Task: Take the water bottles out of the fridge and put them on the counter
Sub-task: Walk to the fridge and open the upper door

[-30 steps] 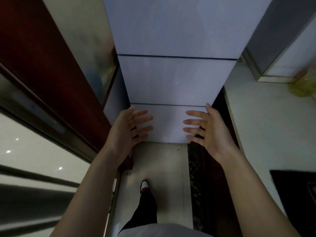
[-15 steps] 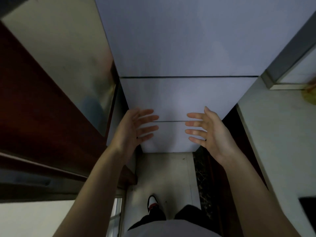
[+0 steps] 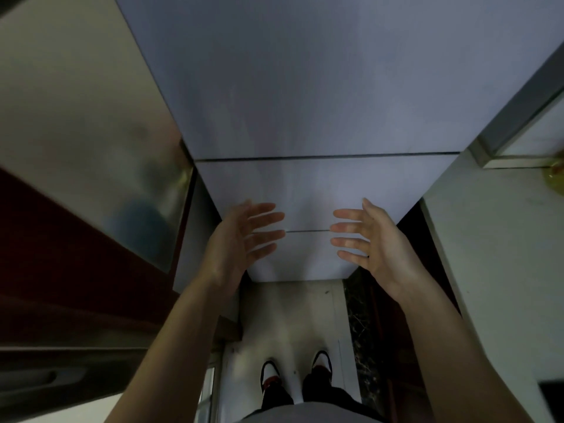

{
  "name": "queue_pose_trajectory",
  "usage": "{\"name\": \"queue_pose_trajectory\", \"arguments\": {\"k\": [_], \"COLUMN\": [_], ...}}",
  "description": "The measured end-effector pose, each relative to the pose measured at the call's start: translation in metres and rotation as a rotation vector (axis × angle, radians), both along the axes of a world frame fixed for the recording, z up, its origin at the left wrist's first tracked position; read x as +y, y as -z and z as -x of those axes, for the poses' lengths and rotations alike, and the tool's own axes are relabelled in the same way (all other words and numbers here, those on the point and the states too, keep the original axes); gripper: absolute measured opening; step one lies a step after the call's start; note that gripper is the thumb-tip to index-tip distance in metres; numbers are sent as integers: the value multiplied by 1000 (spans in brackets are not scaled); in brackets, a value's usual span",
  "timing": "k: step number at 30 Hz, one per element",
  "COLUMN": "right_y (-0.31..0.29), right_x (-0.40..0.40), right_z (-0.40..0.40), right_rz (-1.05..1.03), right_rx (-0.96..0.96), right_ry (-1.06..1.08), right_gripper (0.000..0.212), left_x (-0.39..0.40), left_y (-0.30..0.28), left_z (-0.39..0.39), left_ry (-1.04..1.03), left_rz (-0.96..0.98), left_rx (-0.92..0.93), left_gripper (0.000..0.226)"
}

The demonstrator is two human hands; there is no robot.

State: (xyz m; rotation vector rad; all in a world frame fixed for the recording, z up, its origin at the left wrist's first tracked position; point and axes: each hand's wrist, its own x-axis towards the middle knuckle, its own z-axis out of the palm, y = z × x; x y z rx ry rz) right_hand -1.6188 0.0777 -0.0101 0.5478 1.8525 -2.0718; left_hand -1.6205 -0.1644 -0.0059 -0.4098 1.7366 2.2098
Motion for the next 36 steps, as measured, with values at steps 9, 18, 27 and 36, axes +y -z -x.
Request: {"name": "queue_pose_trajectory", "arguments": {"k": [9,18,27,36], "right_y": [-41,-119,-166,-186], "right_x": [11,-17,-53,-106], "right_z": [26,61,84,120], "right_rz": [48,-275,-1075,-1490], "right_rx": [98,721,1412,1841], "right_ry": [-22,-175,-307,-393], "right_gripper": [44,29,50,47], "left_x": [19,2,-23,-52], "left_y": [-51,-139,-188,-212], "left_z": [17,15,18,4], "left_ry": [-97,-103,-260,-245], "left_rz": [101,1274,1883,2199], "left_rx": [248,915,900,780], "left_gripper": [32,62,72,75]}}
